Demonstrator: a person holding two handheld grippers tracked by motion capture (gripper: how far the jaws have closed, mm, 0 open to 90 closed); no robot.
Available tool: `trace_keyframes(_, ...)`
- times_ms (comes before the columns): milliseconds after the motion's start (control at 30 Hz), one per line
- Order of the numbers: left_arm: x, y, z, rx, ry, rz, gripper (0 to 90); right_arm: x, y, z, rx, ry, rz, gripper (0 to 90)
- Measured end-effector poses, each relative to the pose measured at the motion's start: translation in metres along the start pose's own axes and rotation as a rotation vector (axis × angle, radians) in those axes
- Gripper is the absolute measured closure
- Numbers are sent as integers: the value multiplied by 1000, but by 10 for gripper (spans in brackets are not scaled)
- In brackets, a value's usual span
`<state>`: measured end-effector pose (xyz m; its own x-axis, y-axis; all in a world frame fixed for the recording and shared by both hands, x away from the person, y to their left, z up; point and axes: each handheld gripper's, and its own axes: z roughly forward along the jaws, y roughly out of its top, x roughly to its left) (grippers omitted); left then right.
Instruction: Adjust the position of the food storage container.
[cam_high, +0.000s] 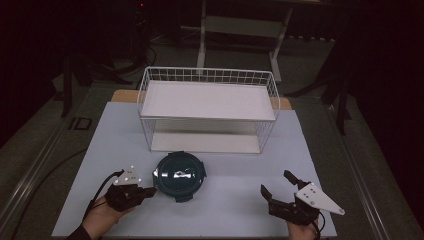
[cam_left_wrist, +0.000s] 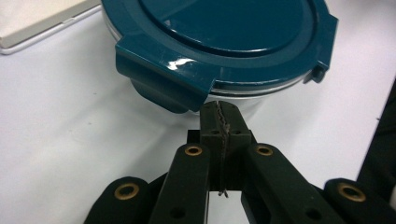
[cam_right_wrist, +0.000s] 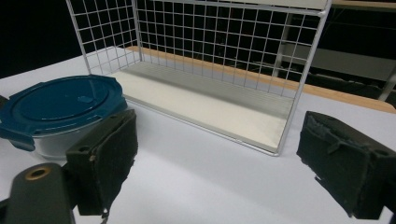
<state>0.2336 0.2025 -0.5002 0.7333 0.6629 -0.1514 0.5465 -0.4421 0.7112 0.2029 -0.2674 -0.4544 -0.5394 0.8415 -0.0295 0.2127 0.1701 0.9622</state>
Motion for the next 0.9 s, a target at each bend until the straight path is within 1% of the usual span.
trace_keyframes(167, 7, 2, -1, -9, 19, -11, 897, 0, 0, 0, 0, 2, 3, 119)
trace_keyframes(333, 14, 4, -1, -9, 50, -15, 898, 0, 0, 0, 2, 6, 2, 119)
trace_keyframes(367, 16, 4, 0, -14, 59, -22, 897, 0, 0, 1, 3, 7, 2, 120)
trace_keyframes(433, 18, 4, 0, -18, 53, -32, 897, 0, 0, 1, 3, 8, 2, 119)
trace_keyframes(500, 18, 4, -2, -12, 47, -24, 896, 0, 0, 0, 3, 8, 1, 119)
trace_keyframes(533, 19, 5, -5, -13, 38, -24, 896, 0, 0, 0, 2, 8, 1, 120)
trace_keyframes(600, 21, 5, -10, -23, 42, -23, 896, 0, 0, 0, 2, 7, -2, 120)
trace_keyframes(633, 22, 6, -13, -31, 46, -24, 896, 1, 0, 0, 1, 8, -2, 119)
trace_keyframes(700, 26, 6, -17, -45, 67, -31, 896, 1, 1, 0, 0, 9, -6, 119)
trace_keyframes(733, 29, 7, -17, -52, 77, -35, 897, 1, 1, 0, 0, 11, -7, 120)
trace_keyframes(800, 34, 7, -15, -51, 94, -40, 897, 1, 1, -1, -2, 20, -4, 119)
trace_keyframes(900, 41, 8, -9, -52, 97, -56, 897, 1, 2, -1, -5, 24, -6, 119)
